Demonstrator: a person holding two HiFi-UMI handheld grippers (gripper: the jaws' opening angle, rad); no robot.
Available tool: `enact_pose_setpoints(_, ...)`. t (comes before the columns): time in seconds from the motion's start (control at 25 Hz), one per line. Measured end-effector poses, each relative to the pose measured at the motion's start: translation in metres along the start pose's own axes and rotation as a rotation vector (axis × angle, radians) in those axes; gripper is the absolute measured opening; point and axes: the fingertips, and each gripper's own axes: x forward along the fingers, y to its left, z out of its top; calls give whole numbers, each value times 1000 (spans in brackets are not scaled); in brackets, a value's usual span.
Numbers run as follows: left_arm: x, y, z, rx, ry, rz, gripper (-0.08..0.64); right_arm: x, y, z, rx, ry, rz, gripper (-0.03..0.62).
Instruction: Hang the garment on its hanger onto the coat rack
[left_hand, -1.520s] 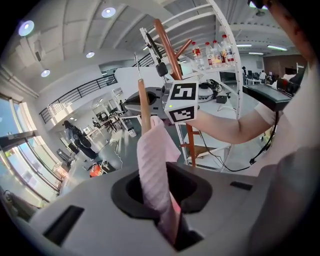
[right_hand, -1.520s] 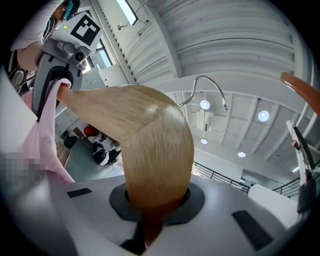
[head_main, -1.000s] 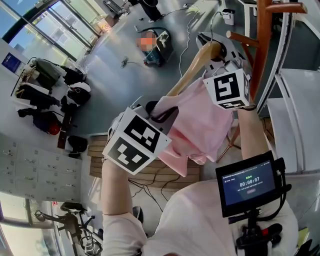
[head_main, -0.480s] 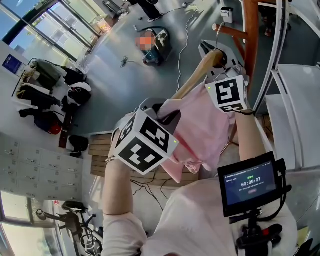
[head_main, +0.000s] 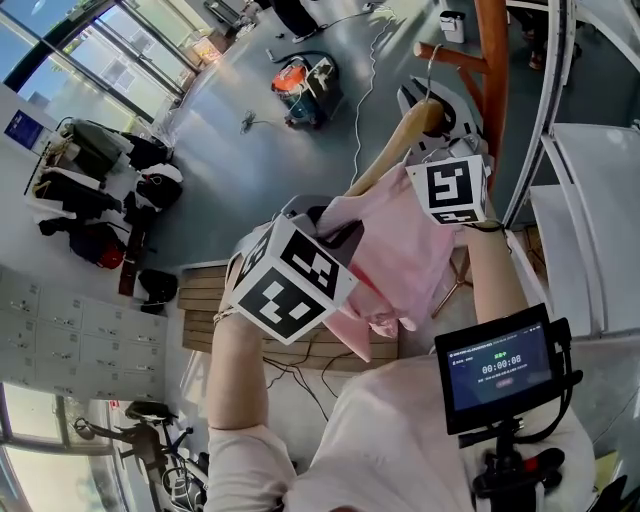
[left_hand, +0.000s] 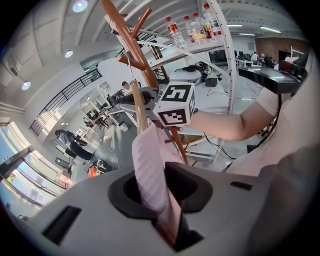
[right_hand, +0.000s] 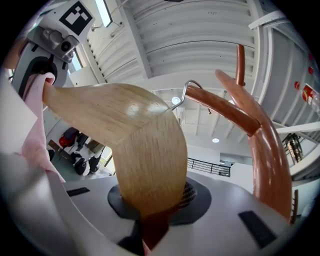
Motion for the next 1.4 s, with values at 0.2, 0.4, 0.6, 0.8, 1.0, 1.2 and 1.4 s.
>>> enact_pose_setpoints(0.2, 3, 1, 0, -22, -28, -29, 74, -2, -2, 7, 33, 3, 9, 160)
enact_pose_setpoints(0.4, 13, 7, -1, -34, -27, -20, 69, -10, 5, 8, -35, 82, 68, 193)
enact_pose_setpoints(0.6, 23, 2, 5, -18, -49, -60, 47, -21, -8, 8, -105, 132, -23, 193)
enact_pose_setpoints(0.8, 30, 5, 7, -12, -46, -66, 44, -18, -18, 3, -117, 134, -108, 192)
enact_pose_setpoints(1.0, 37, 12, 5, -34, -51, -97, 44, -7, -2, -4, -102, 119, 3, 277)
enact_pose_setpoints(1.2, 41, 19, 7, -46, -61, -92, 44, -15, -15, 13, -26, -111, -191, 278)
enact_pose_setpoints(1.4, 46, 23, 7, -38, -59, -85, 43, -30, -14, 15, 7, -210, -237, 278)
